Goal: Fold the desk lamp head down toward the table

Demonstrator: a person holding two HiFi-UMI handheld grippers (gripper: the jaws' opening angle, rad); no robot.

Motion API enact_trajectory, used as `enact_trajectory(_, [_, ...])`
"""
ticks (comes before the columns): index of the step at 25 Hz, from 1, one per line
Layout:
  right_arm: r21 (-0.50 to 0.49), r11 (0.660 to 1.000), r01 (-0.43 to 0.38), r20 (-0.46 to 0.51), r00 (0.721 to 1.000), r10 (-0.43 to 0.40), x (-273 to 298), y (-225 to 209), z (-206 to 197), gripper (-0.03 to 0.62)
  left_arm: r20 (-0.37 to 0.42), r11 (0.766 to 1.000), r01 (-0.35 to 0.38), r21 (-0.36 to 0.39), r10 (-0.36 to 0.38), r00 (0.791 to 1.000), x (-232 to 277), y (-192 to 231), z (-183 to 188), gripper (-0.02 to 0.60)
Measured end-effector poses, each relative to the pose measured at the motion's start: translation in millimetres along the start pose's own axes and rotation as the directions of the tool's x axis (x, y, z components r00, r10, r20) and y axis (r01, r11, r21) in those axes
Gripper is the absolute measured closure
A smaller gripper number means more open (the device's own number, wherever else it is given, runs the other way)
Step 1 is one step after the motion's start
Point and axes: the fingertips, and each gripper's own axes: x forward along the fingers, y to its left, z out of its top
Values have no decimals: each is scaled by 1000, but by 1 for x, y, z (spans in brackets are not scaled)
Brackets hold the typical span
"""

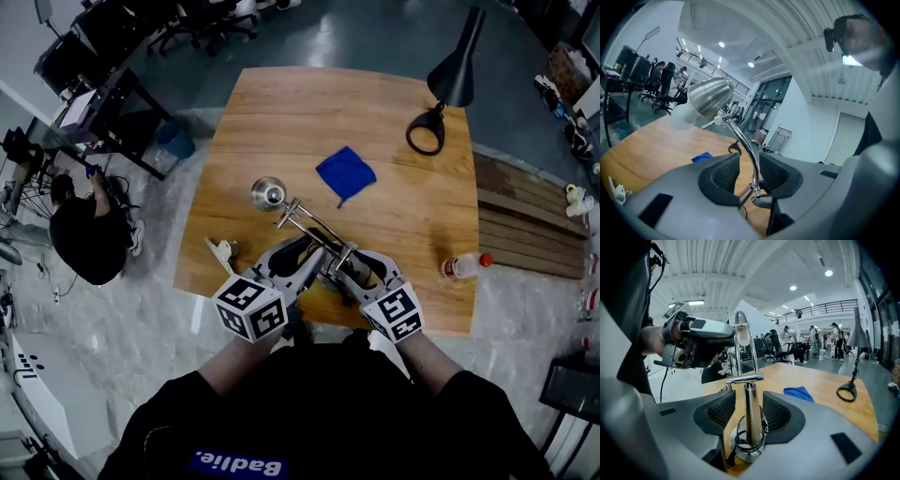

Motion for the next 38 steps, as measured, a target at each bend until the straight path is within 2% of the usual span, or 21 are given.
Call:
enact_trajectory(6, [-37,999,-21,-8,1000,20,10,1,-6,428,16,999,10,-45,-10,1000,10,1,8,459])
enact_trajectory(10, [-62,998,-19,-8,1000,19,17,1,-8,431,26,999,14,-48,-12,1000,17,1,12,460])
enact_trajectory(13, [-80,997,-8,-2,1000,7,19,-3,-8,477,39,999,10,-53,-8,999,20,3,16,462])
enact_trajectory(17, [-111,994,-14,7,1000,14,18,-3,-7,482,67,992,35,-121,-27,997,22,5,18,505])
enact_trajectory(21, [-126,992,-13,20,1000,16,17,-3,-7,484,87,985,69,-159,-56,995,22,5,19,511])
enact_trajectory(23, [-124,992,-14,20,1000,16,17,-3,-8,485,83,982,61,-178,-47,995,22,9,17,511])
enact_trajectory(24, [-123,992,-14,20,1000,17,17,-3,-9,485,83,976,50,-213,-33,996,21,15,15,511])
enact_trajectory(25, [-121,993,-15,21,1000,18,16,-3,-9,485,87,960,43,-276,-20,996,21,24,11,509])
enact_trajectory(26, [-120,993,-16,20,1000,18,16,-2,-9,485,96,933,44,-357,-10,995,20,33,7,509])
enact_trajectory(28, [-120,993,-15,15,1000,17,16,-1,-9,485,114,860,63,-506,-6,993,21,49,-2,509])
enact_trajectory(30, [-121,993,-14,9,1000,15,17,-1,-9,485,121,797,75,-599,-2,993,21,58,-10,509])
enact_trajectory(32, [-123,992,-14,3,1000,14,17,-1,-9,485,150,723,116,-681,-17,988,24,60,-13,509])
enact_trajectory(33, [-124,992,-14,0,1000,14,17,-1,-9,485,171,693,143,-707,-29,985,27,61,-14,509])
enact_trajectory(38, [-134,991,-12,-18,1000,10,19,-2,-9,485,228,600,214,-771,-54,972,33,69,-23,508])
